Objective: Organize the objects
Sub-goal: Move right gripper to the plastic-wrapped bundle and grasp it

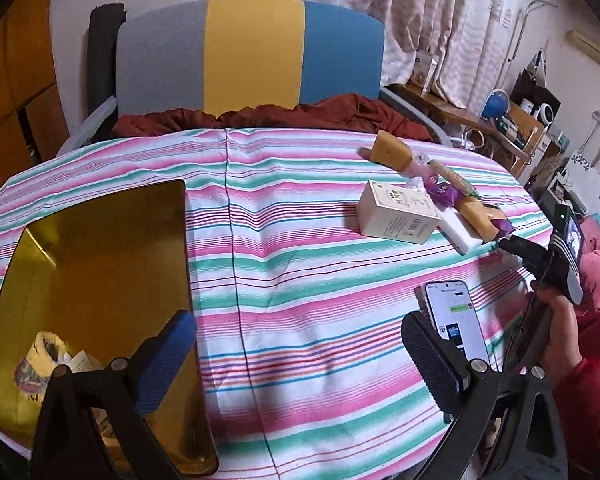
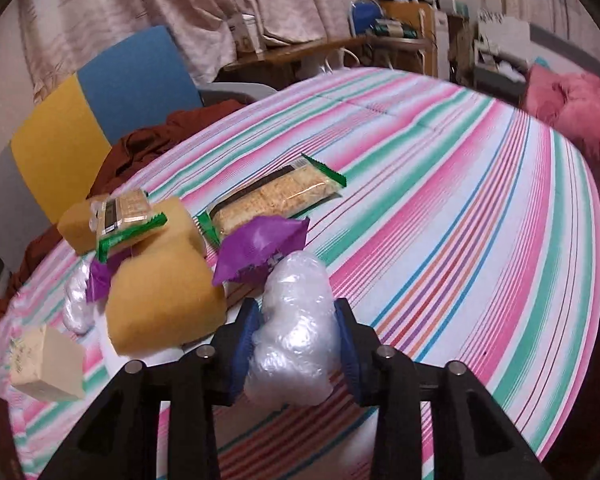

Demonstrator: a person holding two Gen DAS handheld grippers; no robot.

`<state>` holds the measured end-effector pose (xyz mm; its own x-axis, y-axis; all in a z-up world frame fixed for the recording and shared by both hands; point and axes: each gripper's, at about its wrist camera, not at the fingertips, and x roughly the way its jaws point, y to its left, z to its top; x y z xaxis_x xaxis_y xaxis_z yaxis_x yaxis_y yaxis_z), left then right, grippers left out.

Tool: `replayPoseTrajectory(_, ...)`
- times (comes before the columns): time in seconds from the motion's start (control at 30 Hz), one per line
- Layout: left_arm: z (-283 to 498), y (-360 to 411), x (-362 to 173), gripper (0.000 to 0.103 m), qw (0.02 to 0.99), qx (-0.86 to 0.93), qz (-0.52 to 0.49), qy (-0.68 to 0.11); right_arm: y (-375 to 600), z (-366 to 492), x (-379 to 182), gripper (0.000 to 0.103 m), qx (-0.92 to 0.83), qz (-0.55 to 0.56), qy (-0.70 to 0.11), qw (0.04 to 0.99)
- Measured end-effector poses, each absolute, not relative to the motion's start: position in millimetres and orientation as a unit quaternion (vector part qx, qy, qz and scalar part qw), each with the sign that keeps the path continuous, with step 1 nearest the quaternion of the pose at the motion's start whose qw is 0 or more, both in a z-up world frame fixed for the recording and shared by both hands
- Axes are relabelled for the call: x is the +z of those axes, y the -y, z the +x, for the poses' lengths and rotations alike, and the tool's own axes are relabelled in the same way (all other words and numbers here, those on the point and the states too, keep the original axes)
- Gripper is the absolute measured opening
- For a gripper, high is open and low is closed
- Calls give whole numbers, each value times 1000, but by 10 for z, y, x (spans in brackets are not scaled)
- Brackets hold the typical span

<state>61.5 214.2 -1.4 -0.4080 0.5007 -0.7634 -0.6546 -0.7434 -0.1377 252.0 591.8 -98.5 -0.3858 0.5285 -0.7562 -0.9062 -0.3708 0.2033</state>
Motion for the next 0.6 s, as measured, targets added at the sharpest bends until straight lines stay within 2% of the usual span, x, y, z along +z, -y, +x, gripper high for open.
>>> replayPoseTrajectory(0.3, 435, -2626, -21, 103, 363, 831, -408, -104, -5711, 2618, -1024, 36, 789, -262, -300, 468)
replayPoseTrajectory(0.47, 162, -3225, -26, 103, 415, 815, -387, -116, -5590, 2543, -963, 36, 800, -249, -261, 480)
replayPoseTrajectory(0.6, -134, -3676, -236, 103, 423, 798, -409, -127, -5571, 2446, -955, 36, 804, -255, -237, 482)
